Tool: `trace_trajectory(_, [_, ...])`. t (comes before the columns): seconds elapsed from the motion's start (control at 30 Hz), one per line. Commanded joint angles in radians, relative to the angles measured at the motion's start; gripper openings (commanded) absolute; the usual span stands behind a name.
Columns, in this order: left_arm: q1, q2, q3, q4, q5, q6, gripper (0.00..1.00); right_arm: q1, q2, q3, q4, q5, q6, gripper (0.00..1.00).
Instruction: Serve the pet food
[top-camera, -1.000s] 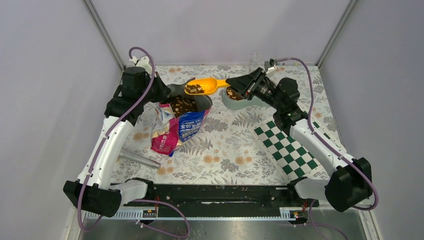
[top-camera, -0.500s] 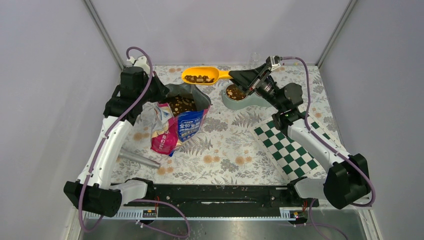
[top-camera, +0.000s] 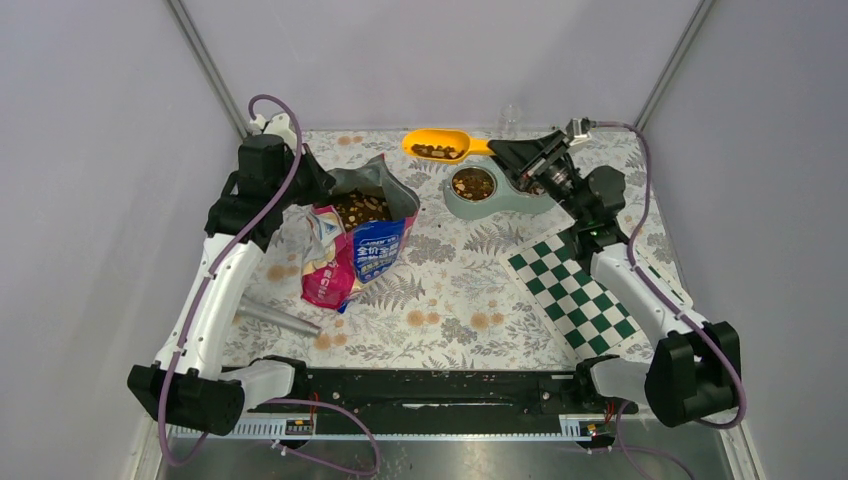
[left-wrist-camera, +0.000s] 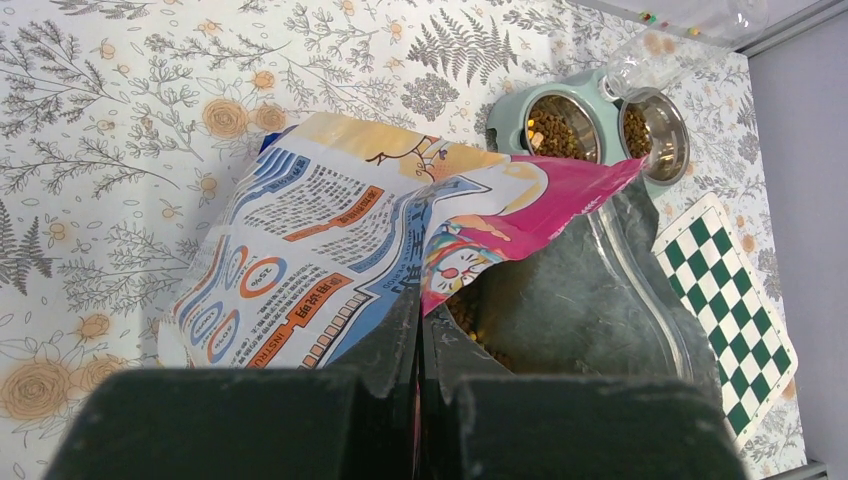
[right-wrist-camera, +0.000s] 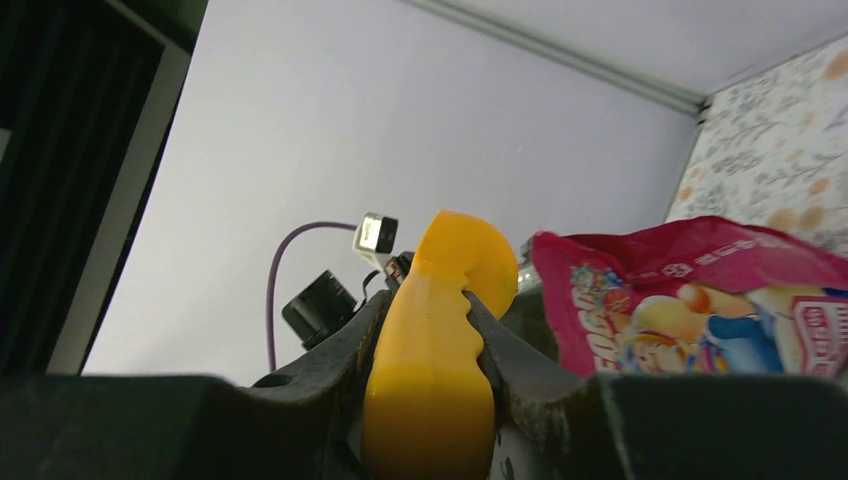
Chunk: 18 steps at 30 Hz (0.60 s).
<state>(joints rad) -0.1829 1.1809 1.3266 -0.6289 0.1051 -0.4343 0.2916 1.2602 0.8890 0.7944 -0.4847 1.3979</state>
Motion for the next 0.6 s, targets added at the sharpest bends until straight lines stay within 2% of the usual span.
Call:
trace_trajectory(0.0, [0.015,-0.046,-0.016,0.025,-0.018,0.008,0.0,-0.08,-0.078,-0.034,-0.003,-0.02,-0.045,0.0])
trace_trajectory(0.13, [0.019,-0.05,-0.02,0.024,-0.018,0.009,0.0,-0.181,-0.095,-0.112,-0.014,-0.015,-0.05,0.0])
trace_trajectory(0.4, [0.022,-0.05,-0.018,0.015,-0.02,0.011,0.0,-0.447,-0.014,-0.254,0.208,-0.08,0.059,0.0])
trace_trajectory(0.57, [0.025,-0.043,-0.01,0.01,-0.023,0.012,0.0,-0.563,0.01,-0.268,0.138,-0.089,-0.042,0.0])
